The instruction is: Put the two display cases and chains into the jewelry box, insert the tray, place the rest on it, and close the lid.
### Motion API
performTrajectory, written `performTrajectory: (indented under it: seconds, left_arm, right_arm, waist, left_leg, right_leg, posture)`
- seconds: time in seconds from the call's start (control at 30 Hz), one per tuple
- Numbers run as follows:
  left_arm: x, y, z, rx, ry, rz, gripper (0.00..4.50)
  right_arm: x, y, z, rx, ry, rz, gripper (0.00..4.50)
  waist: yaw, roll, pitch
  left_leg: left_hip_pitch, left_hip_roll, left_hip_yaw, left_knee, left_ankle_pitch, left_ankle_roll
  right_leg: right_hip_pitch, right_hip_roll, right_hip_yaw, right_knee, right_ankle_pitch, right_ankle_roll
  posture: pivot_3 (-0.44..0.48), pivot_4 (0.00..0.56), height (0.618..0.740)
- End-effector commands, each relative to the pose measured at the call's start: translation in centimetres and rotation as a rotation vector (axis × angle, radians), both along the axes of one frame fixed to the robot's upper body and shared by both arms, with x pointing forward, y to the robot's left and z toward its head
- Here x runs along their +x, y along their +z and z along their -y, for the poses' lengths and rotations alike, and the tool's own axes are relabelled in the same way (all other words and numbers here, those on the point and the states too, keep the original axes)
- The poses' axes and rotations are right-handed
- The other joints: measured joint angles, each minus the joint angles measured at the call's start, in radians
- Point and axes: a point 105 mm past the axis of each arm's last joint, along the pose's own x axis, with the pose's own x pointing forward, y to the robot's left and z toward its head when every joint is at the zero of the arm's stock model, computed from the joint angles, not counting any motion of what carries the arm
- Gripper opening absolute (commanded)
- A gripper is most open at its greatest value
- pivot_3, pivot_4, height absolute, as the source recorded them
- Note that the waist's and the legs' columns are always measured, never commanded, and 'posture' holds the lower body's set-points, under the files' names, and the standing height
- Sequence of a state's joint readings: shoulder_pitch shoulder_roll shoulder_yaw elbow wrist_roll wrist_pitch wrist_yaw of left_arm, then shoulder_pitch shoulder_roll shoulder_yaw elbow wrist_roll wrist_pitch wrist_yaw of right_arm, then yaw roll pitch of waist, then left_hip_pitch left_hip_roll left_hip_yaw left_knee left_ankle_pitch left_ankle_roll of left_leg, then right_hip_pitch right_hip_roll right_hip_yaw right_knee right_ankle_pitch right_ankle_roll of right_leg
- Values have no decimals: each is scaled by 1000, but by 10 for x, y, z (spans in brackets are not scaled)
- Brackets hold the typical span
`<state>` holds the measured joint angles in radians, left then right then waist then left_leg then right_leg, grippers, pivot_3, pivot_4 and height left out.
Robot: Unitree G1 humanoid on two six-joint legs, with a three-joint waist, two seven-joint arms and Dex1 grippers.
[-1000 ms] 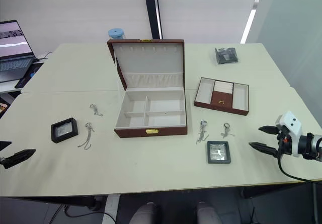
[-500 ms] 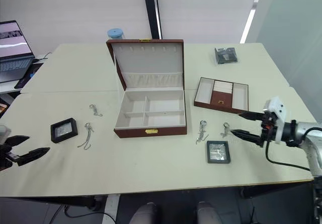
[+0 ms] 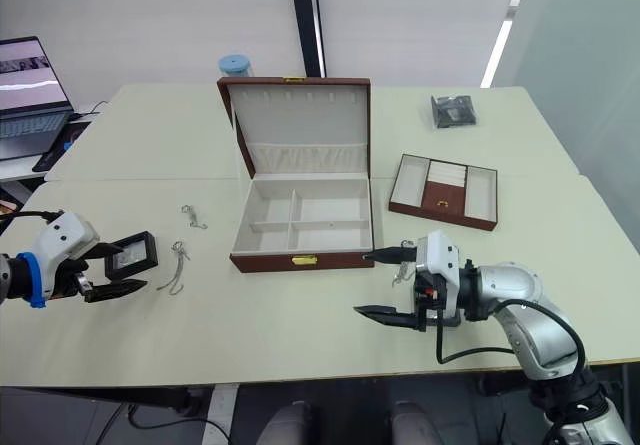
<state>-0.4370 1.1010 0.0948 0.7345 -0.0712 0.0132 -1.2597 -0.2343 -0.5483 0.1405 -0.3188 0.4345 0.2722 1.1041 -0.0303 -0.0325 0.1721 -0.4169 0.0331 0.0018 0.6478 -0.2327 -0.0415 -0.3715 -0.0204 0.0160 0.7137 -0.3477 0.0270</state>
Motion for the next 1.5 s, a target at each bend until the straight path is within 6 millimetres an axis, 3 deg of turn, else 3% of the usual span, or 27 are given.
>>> performTrajectory:
  seconds: [0.03,0.2,0.23,0.73,1.0,1.2,1.5]
  left_arm:
    - [-1,3,-6,37,-7,-20,4500]
    - [-3,-4,-10,44,11,-55,4500]
    - [-3,-4,-11,43,15,-54,4316]
    - [-6,-8,-17,36,56,-43,88]
    - [-11,-4,-18,7,66,-30,37]
    - [-13,10,-9,1,32,-29,37]
    - [-8,44,42,13,-116,-6,37]
  right_arm:
    - [0,3,0,12,-12,55,4461]
    - [2,1,-1,13,-28,67,4461]
    - [2,0,-1,16,-30,68,4487]
    - [3,-1,-3,20,-24,72,4500]
    - [3,2,-5,23,-14,72,4500]
    - [4,8,-1,30,-32,66,4500]
    - [10,30,20,84,-154,30,4500]
  waist:
    - [-4,0,0]
    - [-2,0,0]
    - [-2,0,0]
    - [0,0,0]
    - [-1,0,0]
    - [-1,0,0]
    - [2,0,0]
  left_leg:
    - [0,0,0,0,0,0]
    - [0,0,0,0,0,0]
    - [0,0,0,0,0,0]
    - [0,0,0,0,0,0]
    - [0,1,0,1,0,0]
    - [0,1,0,1,0,0]
    - [0,0,-1,1,0,0]
  right_leg:
    - [0,0,0,0,0,0]
    - [0,0,0,1,0,0]
    - [0,0,0,1,0,0]
    - [0,0,0,1,0,0]
    - [0,0,0,1,0,0]
    - [0,0,1,1,0,0]
    - [1,-1,2,1,0,0]
  posture:
    - [0,150,740]
    - [0,150,740]
    - [0,150,740]
    - [0,150,740]
    - [0,150,740]
    - [0,150,740]
    - [0,150,740]
